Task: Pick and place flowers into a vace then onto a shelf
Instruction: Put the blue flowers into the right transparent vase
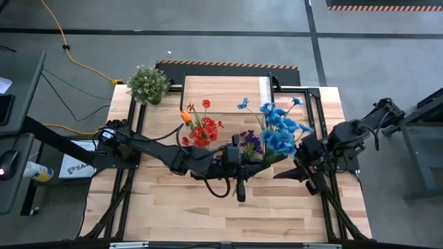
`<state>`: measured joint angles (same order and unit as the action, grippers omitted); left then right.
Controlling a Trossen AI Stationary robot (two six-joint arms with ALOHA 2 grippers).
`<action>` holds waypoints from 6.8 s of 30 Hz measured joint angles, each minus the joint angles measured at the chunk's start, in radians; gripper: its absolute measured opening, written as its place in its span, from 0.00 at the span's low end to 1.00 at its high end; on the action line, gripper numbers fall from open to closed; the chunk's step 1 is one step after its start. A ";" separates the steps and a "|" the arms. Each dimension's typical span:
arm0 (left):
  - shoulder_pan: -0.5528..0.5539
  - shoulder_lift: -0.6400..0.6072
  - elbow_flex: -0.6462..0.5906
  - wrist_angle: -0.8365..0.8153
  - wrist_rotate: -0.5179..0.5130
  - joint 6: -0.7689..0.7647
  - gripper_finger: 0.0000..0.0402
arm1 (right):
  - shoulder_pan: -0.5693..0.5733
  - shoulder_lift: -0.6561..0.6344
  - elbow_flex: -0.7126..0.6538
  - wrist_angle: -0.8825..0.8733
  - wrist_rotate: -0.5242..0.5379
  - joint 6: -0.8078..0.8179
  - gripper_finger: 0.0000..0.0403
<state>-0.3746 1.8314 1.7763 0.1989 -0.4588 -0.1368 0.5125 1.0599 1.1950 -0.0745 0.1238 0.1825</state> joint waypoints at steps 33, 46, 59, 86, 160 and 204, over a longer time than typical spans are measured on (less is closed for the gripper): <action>-0.014 -0.015 0.000 0.037 0.027 -0.003 0.11 | -0.043 -0.020 0.000 0.031 -0.050 -0.051 0.45; -0.012 -0.015 0.000 0.037 0.037 -0.008 0.11 | -0.096 0.010 0.000 0.043 -0.082 -0.051 0.45; -0.012 -0.015 0.000 -0.018 0.024 -0.029 0.11 | -0.148 0.047 0.000 0.103 -0.178 -0.026 0.45; -0.012 -0.015 0.000 -0.034 0.017 -0.053 0.11 | -0.148 0.047 0.000 0.124 -0.160 -0.117 0.02; -0.189 -0.014 0.000 -0.317 -0.010 -0.480 0.49 | 0.053 -0.301 0.001 -0.773 0.462 0.184 0.00; -0.248 -0.014 0.000 -0.445 -0.103 -0.613 0.49 | 0.258 -0.466 0.000 -1.362 1.054 0.752 0.00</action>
<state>-0.6228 1.8175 1.7763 -0.2462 -0.5617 -0.7498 0.7700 0.5938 1.1950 -1.4361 1.1781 0.9344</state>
